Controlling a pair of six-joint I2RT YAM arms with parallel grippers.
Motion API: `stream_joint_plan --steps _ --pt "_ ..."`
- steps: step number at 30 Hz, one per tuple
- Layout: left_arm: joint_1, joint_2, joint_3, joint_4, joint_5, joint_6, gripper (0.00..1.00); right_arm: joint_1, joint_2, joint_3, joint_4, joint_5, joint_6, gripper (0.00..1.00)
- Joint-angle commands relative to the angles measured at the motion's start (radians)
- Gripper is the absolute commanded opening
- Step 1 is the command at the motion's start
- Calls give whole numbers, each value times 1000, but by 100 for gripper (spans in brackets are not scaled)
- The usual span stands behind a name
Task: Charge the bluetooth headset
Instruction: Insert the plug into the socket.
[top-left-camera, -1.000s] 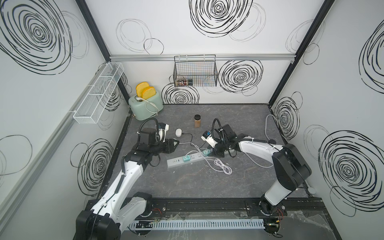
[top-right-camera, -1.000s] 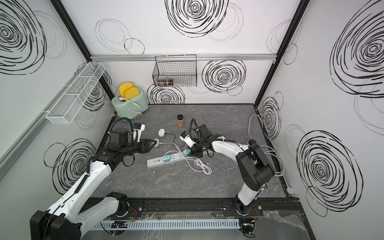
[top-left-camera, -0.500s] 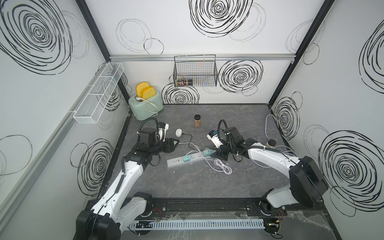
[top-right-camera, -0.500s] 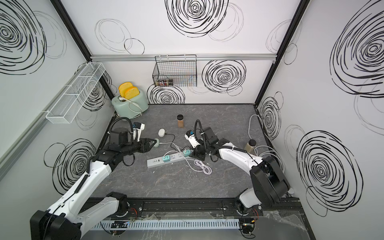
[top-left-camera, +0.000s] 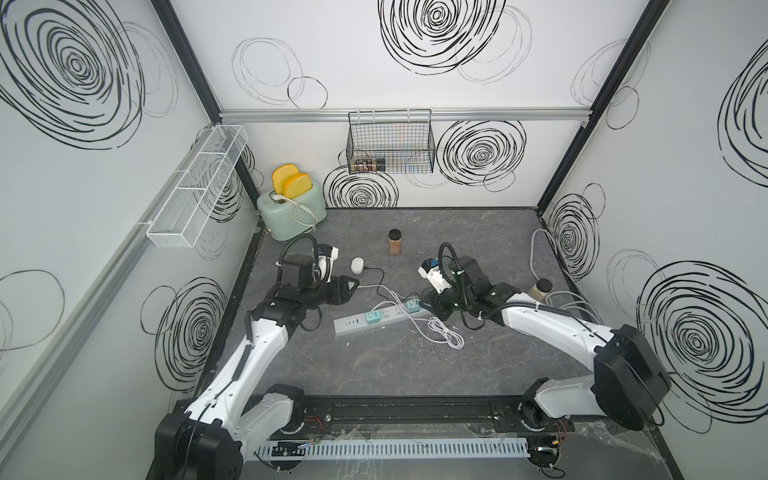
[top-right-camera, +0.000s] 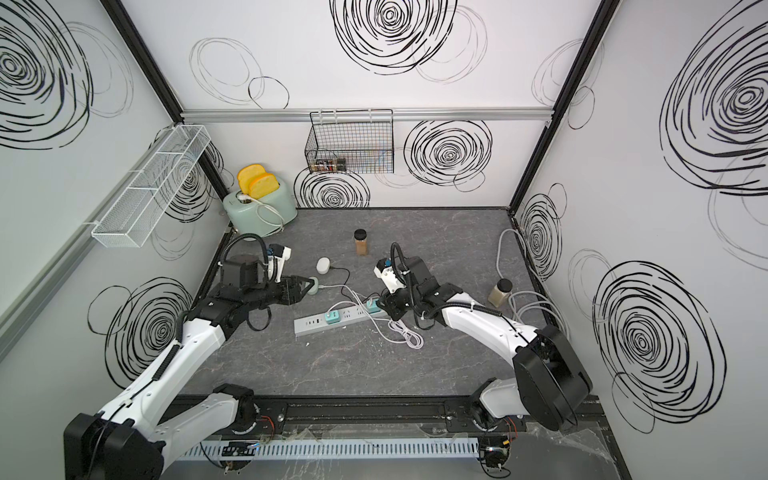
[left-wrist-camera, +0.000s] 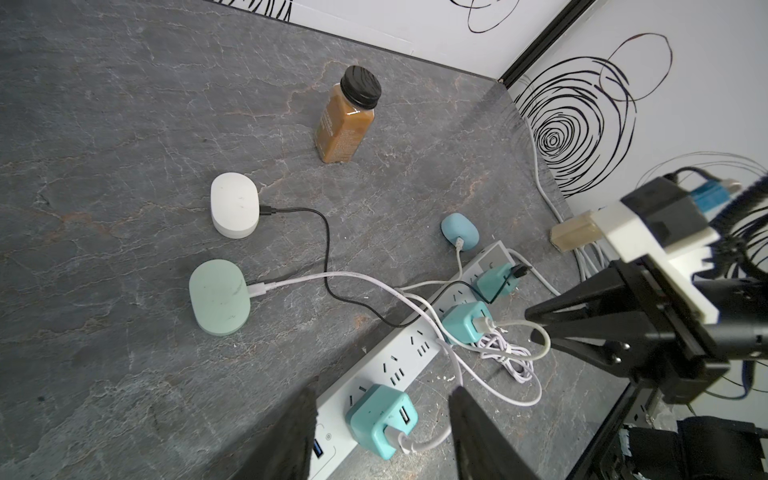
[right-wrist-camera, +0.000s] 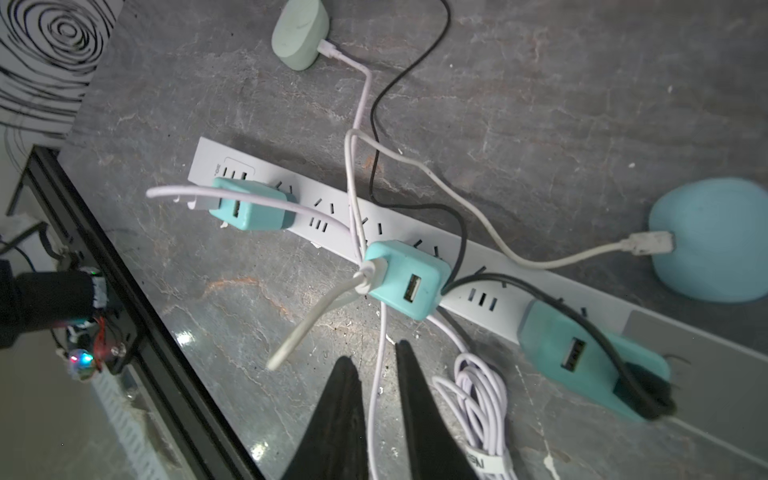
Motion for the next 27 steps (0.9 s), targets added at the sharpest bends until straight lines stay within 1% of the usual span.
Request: stream_joint_plan --steps 1,3,8,9,22,27 --pt "11 4 19 43 17 -4 56 -2 66 63 -62 -21 175 17" --pt "12 4 16 44 16 -1 56 2 90 80 -82 -28 191 13" --pt "13 -1 6 49 18 -2 56 6 86 77 -70 -19 240 1" --pt "13 0 4 52 19 -2 56 7 88 78 -70 -17 244 0" --pt "18 13 -6 74 35 -6 56 7 170 106 -16 -27 296 0" --pt "23 16 -7 74 41 0 56 10 200 111 -54 -6 303 0"
